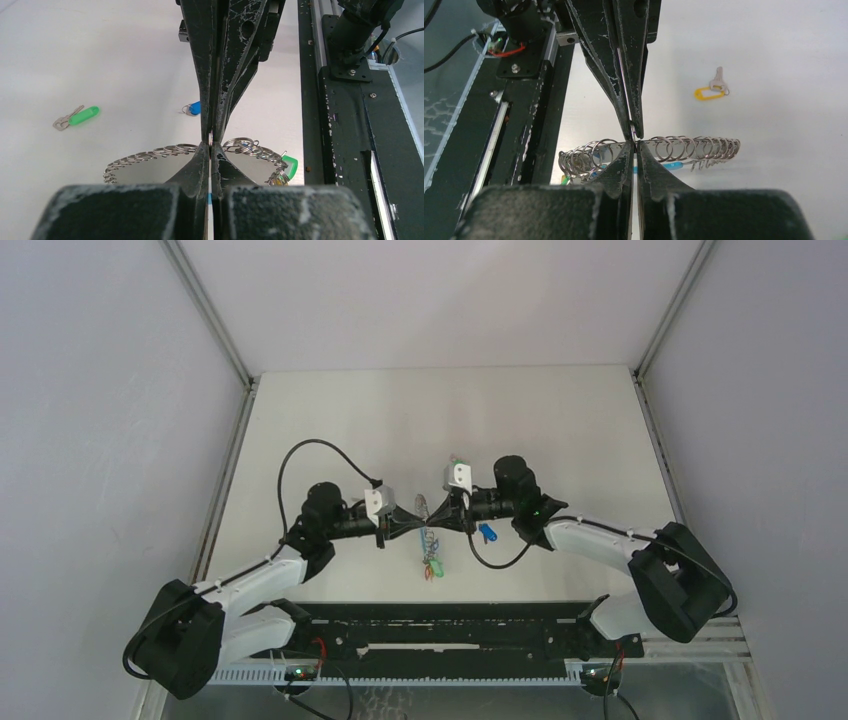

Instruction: Put the keys on the keyring

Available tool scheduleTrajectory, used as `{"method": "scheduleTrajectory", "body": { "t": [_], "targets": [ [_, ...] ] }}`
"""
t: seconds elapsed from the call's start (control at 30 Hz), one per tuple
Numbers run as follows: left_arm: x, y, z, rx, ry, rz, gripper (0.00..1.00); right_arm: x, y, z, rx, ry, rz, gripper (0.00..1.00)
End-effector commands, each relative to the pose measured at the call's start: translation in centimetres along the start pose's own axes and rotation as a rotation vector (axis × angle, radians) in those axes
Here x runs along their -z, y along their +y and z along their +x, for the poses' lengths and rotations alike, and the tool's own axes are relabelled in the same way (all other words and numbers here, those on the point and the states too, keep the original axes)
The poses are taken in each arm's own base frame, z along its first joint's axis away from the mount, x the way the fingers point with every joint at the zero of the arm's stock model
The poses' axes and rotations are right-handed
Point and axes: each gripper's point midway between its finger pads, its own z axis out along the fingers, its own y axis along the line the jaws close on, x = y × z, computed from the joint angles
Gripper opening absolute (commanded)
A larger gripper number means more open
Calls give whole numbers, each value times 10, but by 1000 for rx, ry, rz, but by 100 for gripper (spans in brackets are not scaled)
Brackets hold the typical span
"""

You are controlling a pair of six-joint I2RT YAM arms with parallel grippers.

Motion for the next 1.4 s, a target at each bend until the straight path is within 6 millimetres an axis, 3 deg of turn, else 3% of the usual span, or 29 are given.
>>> {"method": "scheduleTrajectory", "body": {
  "t": [0.0, 0.37, 0.9, 1.13, 1.27, 1.37],
  "targets": [
    [0, 2, -7, -44, -6, 5, 0, 2, -2, -18, 73, 53, -10, 0],
    [0, 1, -4, -43, 12, 18, 9, 0, 2, -20, 73, 248, -16, 0],
    [-4, -3, -5, -38, 10, 44, 14, -11, 9, -26, 66, 319, -41, 0],
    [-6, -9, -6, -36, 1, 78, 11, -17, 9, -27, 68, 313, -55, 0],
    [-7, -11, -6, -35, 0, 97, 1, -18, 7, -28, 70, 312, -55, 0],
    [-7, -12, -6, -33, 1, 102, 0, -17, 7, -27, 66, 314, -52, 0]
  ]
}}
